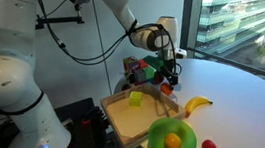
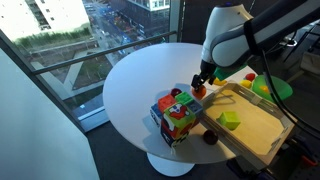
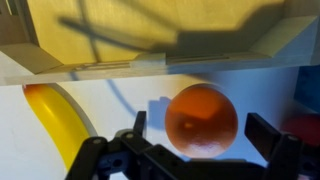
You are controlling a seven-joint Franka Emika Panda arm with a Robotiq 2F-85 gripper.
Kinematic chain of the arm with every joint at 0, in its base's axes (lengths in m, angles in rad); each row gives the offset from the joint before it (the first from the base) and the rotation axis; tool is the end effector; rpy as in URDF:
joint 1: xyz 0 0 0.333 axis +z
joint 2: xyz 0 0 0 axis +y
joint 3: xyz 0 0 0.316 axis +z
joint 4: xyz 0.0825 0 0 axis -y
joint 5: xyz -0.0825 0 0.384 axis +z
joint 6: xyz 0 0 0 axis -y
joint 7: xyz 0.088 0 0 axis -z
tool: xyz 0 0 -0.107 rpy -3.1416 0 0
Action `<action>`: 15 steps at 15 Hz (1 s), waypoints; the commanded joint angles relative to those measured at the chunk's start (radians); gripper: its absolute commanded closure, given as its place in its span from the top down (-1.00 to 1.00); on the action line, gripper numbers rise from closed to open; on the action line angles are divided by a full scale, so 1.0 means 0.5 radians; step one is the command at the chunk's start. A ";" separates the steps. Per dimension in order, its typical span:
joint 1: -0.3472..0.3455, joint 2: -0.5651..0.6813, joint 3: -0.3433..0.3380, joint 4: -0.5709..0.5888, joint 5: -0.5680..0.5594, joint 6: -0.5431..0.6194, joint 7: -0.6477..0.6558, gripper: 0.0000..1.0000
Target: Put the orange onto the bowl
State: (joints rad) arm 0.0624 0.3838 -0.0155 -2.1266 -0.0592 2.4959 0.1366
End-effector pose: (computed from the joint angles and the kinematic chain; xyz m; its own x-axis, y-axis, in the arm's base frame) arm 0.5738 0.0273 0.2255 0.9991 -0.0413 -0.0099 -0.0408 -0.9983 0.0425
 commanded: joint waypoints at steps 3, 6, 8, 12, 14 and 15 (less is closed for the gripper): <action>0.039 0.051 -0.038 0.016 -0.057 0.033 0.074 1.00; 0.049 0.070 -0.047 0.024 -0.066 0.042 0.080 1.00; 0.062 0.087 -0.059 0.035 -0.082 0.045 0.093 0.48; 0.079 0.091 -0.076 0.045 -0.107 0.031 0.126 -0.05; 0.078 0.070 -0.074 0.037 -0.101 0.025 0.128 -0.06; 0.075 0.063 -0.071 0.036 -0.095 0.018 0.124 -0.06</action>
State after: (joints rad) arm 0.0895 0.4212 -0.0402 -2.1195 -0.0858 2.5104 0.1688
